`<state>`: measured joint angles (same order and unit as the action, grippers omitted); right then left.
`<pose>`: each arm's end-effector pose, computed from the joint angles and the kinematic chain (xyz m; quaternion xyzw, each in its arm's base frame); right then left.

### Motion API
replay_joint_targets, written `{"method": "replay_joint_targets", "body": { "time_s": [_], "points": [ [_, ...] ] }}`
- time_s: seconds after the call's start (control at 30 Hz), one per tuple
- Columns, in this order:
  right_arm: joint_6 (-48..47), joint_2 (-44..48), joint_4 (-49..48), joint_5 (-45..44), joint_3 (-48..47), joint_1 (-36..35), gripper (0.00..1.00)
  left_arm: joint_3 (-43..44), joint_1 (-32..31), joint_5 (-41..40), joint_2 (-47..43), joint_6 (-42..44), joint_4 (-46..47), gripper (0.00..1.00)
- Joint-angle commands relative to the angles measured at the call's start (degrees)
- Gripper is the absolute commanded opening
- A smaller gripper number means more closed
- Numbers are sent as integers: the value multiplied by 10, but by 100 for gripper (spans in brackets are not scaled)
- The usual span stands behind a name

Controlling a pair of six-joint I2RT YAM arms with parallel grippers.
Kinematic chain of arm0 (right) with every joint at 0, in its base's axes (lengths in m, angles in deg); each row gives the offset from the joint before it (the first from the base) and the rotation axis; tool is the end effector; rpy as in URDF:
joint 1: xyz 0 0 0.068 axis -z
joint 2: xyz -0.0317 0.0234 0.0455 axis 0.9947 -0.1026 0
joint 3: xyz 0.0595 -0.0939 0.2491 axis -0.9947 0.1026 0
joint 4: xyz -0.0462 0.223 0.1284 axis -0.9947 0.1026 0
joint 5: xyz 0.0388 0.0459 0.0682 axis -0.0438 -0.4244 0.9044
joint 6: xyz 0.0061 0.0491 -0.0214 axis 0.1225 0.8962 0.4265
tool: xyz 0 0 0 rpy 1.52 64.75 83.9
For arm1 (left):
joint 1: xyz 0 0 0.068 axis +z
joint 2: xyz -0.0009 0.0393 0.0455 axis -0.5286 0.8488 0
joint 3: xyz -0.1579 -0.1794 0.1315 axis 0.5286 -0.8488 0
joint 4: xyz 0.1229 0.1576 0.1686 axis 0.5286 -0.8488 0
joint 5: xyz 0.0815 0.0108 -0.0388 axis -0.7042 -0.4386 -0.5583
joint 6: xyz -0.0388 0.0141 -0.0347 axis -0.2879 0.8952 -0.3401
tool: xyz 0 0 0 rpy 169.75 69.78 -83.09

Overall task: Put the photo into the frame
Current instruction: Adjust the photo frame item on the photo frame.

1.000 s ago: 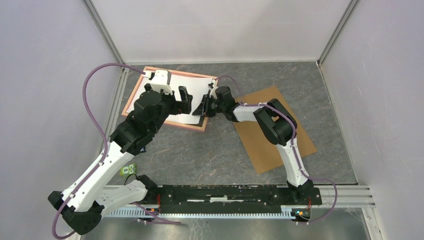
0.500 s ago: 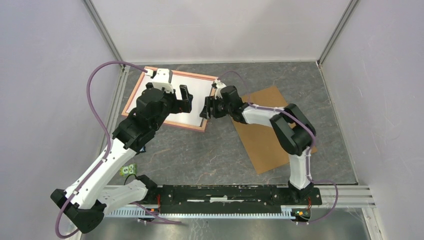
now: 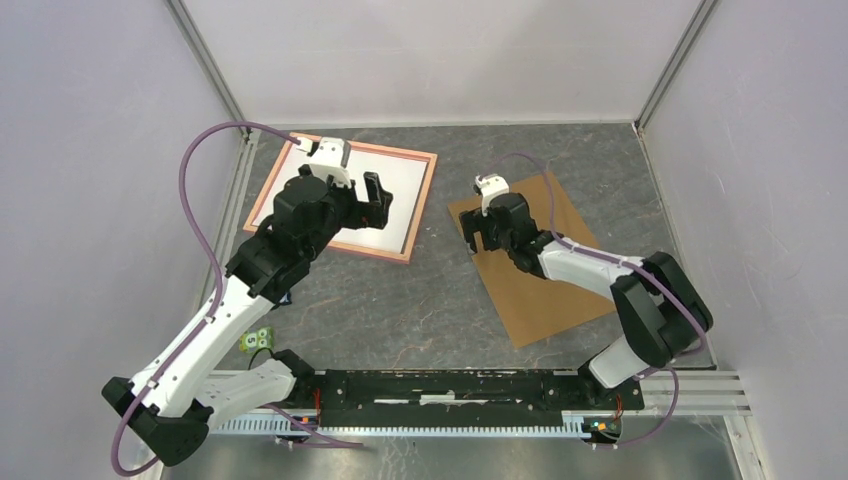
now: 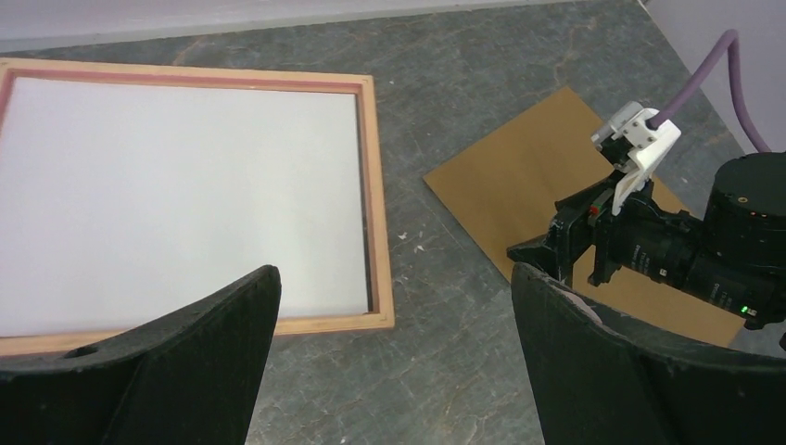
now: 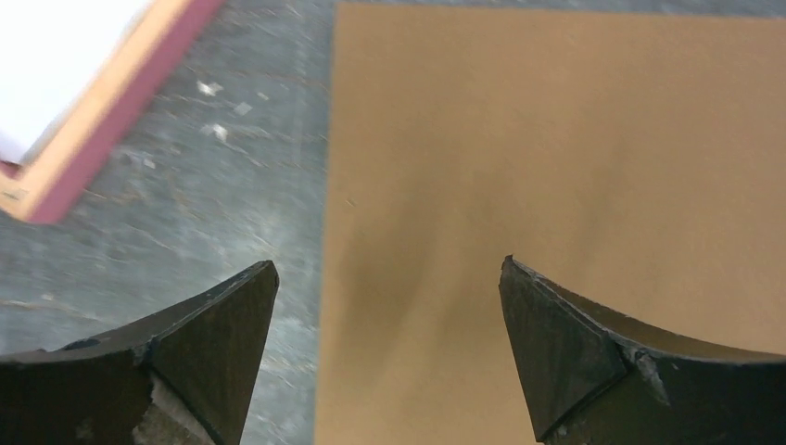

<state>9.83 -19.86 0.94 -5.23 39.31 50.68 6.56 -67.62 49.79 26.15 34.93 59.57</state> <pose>0.2809 0.1804 0.1944 -0.1542 0.8717 0.1201 0.4493 0.1761 -0.1145 0.3983 0.0606 0.7934 -0.1539 0.5858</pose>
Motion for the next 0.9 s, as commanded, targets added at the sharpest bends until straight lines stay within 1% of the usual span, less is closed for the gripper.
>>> {"method": "replay_joint_targets", "body": {
  "time_s": [0.0,0.1,0.17,0.27,0.3,0.37,0.4,0.47,0.53,0.6,0.7,0.77,0.87],
  "points": [
    [-23,68,46,-114,42,6,97,-1,3,85,19,-21,32,100],
    [-12,93,105,-184,63,32,98,5,3,181,63,-42,33,100],
    [-3,116,127,-190,76,68,98,14,3,251,105,-64,32,100],
    [17,144,139,-160,98,151,98,21,3,358,181,-112,41,100],
    [20,152,139,-135,103,184,98,19,3,390,204,-135,50,100],
    [19,157,126,-80,109,252,98,0,-5,460,255,-190,108,100],
    [17,152,118,-48,109,282,98,-9,-13,475,276,-217,129,100],
    [12,130,115,9,97,344,98,-15,-38,468,320,-268,149,100],
    [11,101,121,46,75,393,98,-14,-69,426,351,-311,154,100],
    [12,70,122,75,57,422,98,-13,-102,377,371,-346,173,100],
    [-8,34,111,124,39,447,98,-20,-136,306,400,-423,208,100],
    [-23,16,117,133,27,461,97,-34,-152,274,416,-466,240,100],
    [-32,6,102,175,35,476,96,-66,-174,196,426,-497,288,100]
  ]
}}
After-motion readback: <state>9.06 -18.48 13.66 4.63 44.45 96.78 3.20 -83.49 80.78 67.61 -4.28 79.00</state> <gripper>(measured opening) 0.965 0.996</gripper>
